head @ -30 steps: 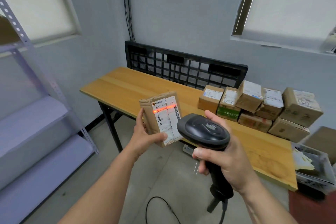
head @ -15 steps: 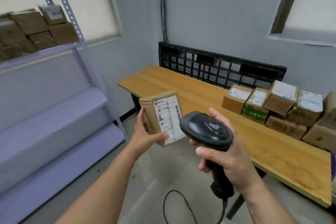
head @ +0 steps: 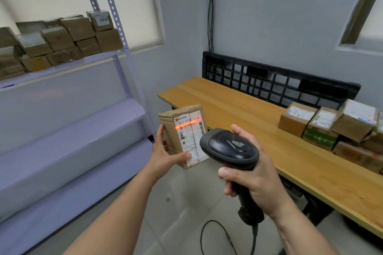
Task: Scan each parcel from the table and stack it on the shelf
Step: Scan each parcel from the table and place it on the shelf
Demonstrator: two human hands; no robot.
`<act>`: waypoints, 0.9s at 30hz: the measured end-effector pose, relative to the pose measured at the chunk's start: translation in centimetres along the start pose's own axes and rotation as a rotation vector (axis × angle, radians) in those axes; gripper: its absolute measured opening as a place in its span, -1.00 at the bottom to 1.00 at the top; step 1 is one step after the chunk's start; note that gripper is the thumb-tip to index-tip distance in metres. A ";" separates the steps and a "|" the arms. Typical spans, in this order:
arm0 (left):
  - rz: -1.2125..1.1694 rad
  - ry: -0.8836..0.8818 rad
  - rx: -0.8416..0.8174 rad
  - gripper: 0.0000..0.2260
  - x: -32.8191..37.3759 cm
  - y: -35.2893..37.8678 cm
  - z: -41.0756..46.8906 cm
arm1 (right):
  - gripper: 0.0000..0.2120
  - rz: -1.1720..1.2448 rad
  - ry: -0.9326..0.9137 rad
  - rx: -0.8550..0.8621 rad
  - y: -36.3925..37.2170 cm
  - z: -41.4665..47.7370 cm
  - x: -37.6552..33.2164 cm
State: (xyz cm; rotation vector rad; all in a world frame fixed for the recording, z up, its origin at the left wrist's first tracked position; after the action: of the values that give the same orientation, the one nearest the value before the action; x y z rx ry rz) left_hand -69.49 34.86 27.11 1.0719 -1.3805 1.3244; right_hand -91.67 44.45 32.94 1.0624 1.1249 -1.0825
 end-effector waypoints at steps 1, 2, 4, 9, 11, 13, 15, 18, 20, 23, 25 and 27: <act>-0.005 0.001 0.002 0.20 -0.2 -0.8 0.0 | -0.16 -0.003 0.001 0.000 0.6 0.2 0.0; -0.008 0.001 0.005 0.20 -0.4 -1.7 -0.1 | -0.15 -0.006 0.004 0.000 1.4 0.4 0.1; -0.012 -0.010 0.011 0.18 -0.8 -3.7 -0.1 | -0.15 -0.017 0.008 -0.009 3.1 0.9 0.1; -0.034 -0.005 0.029 0.18 -2.1 -9.5 0.0 | -0.18 -0.016 0.009 -0.041 8.8 2.0 0.1; -0.044 -0.013 0.039 0.20 -2.7 -12.2 -0.2 | -0.17 -0.011 0.011 -0.054 11.5 2.4 0.2; -0.057 -0.014 0.045 0.20 -3.3 -15.1 -0.4 | -0.18 -0.005 0.010 -0.065 14.4 2.8 0.3; -0.078 -0.012 0.060 0.21 -3.9 -18.0 -0.6 | -0.18 0.002 0.006 -0.077 17.4 3.2 0.4; -0.109 -0.011 0.074 0.19 -4.9 -22.0 -1.0 | -0.16 0.005 -0.002 -0.090 21.8 4.0 1.0; -0.125 -0.010 0.080 0.19 -5.6 -24.7 -1.3 | -0.17 0.012 0.000 -0.099 24.6 4.5 1.6; -0.132 -0.023 0.107 0.16 -6.8 -28.8 -1.9 | -0.17 0.017 0.001 -0.125 28.4 5.3 2.5; -0.135 -0.035 0.139 0.11 -7.6 -31.3 -2.4 | -0.17 0.012 0.002 -0.145 30.6 5.8 3.0; -0.147 -0.046 0.165 0.08 -8.3 -33.5 -3.1 | -0.16 0.003 0.008 -0.167 32.7 6.4 3.2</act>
State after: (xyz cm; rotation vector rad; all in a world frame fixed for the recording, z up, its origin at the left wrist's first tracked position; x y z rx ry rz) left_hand -34.87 36.43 25.83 1.2969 -1.2162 1.3294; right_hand -58.22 42.88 33.37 0.9371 1.1977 -0.9648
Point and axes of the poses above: each hand's wrist, its own z-axis towards the middle knuckle, its own y-axis out of the palm, x = y × z, the point moved 2 cm from there along z, towards the middle knuckle, and after that the axes turned 1 degree about -z, right-handed, at the moved point
